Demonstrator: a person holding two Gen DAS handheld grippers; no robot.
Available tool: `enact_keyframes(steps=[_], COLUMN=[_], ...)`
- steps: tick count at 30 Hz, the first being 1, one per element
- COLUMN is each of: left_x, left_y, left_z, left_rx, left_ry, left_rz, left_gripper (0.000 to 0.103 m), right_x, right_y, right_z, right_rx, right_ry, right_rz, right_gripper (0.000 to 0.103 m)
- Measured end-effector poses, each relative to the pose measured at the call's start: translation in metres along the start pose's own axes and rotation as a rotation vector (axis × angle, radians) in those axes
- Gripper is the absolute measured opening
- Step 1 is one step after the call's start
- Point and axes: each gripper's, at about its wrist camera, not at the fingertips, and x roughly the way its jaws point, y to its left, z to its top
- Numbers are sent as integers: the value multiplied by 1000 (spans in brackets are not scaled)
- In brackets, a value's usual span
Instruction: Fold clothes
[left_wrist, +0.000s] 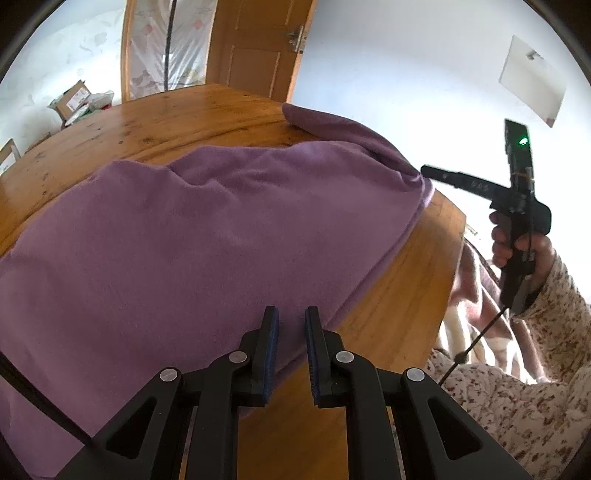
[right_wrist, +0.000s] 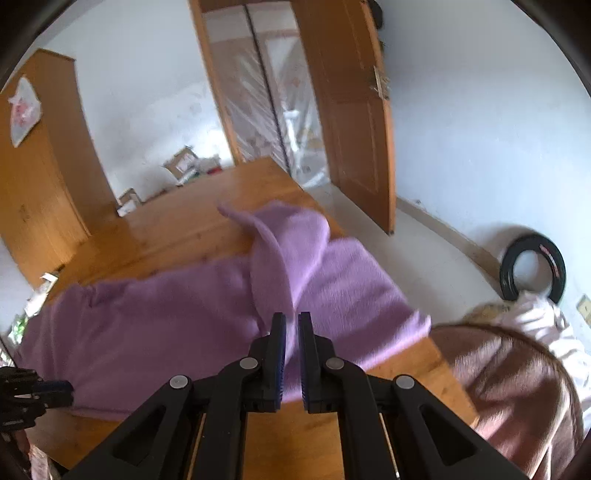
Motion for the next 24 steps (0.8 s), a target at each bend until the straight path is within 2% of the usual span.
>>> enact_keyframes(steps=[3, 7, 10, 18, 21, 24], left_x=[2, 13, 22, 33, 36, 38], left_y=[-1, -4, -6, -4, -4, -4], left_z=[6, 15, 19, 34, 36, 38], left_rx=[1, -1, 11, -1, -1, -5], left_ry=[-11, -5, 16, 25, 28, 30], left_rz=[-19, -22, -18, -14, -13, -13], left_gripper=[15, 15, 15, 15, 15, 15], right_x=[6, 28, 47, 96, 113, 125], right_y=[6, 11, 17, 35, 48, 52], right_z=[22, 47, 56, 82, 87, 90], right_rx=[-66, -122, -157, -249, -316, -331], right_ry=[-6, 11, 46, 140, 184, 224], right_rz=[13, 36, 58, 113, 49, 29], right_gripper=[8, 27, 32, 33, 33, 31])
